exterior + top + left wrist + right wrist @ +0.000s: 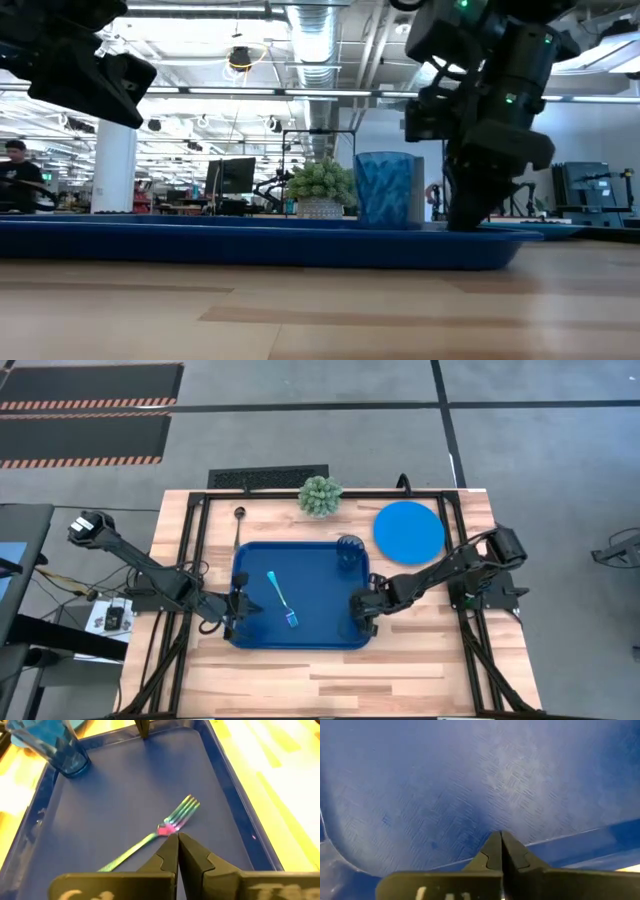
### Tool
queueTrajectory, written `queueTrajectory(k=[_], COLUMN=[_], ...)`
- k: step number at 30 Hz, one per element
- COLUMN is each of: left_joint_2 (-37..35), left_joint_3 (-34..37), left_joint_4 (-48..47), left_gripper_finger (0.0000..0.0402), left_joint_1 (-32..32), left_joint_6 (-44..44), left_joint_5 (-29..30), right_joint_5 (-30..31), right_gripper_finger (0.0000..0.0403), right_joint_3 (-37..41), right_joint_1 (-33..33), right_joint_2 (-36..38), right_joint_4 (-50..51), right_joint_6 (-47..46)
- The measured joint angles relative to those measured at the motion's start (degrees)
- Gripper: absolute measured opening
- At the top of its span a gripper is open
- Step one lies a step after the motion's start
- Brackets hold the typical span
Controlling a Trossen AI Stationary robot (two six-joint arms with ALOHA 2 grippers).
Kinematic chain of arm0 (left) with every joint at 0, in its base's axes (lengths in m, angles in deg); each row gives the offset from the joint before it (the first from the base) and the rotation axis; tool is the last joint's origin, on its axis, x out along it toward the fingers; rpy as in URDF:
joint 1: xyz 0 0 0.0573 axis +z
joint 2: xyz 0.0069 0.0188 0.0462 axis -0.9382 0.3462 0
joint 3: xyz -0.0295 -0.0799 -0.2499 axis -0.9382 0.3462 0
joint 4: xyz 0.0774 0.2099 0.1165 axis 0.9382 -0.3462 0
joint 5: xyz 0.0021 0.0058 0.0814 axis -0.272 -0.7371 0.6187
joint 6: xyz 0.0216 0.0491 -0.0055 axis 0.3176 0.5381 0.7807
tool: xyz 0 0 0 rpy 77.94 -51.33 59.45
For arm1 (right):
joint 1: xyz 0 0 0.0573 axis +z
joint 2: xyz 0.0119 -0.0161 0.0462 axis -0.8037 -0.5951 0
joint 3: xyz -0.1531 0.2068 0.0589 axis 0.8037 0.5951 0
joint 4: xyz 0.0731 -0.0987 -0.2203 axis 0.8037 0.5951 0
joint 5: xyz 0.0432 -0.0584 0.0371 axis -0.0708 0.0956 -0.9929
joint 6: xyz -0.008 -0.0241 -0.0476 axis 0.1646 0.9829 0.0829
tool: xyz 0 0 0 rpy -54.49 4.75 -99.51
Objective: Pick and place plate/cup/fork/spoon on tray
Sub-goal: Adjust the blue serving tray
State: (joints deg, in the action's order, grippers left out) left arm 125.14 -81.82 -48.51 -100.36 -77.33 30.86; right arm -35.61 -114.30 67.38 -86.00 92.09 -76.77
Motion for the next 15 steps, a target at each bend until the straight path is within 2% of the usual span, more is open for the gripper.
queueTrajectory(k=[15], left_joint_2=[0.02], left_joint_3=[0.31], left_joint_4=[-3.92], left_gripper_finger=[0.0000], left_joint_1=[-0.04], left_joint_6=[-6.90], left_joint_5=[-0.80], right_joint_5=[0.63], right_gripper_finger=[0.0006], right_joint_3=[-0.09], right_joint_1=[0.55], right_joint_2=[0.21], right_joint_4=[7.61], right_joint_6=[1.96])
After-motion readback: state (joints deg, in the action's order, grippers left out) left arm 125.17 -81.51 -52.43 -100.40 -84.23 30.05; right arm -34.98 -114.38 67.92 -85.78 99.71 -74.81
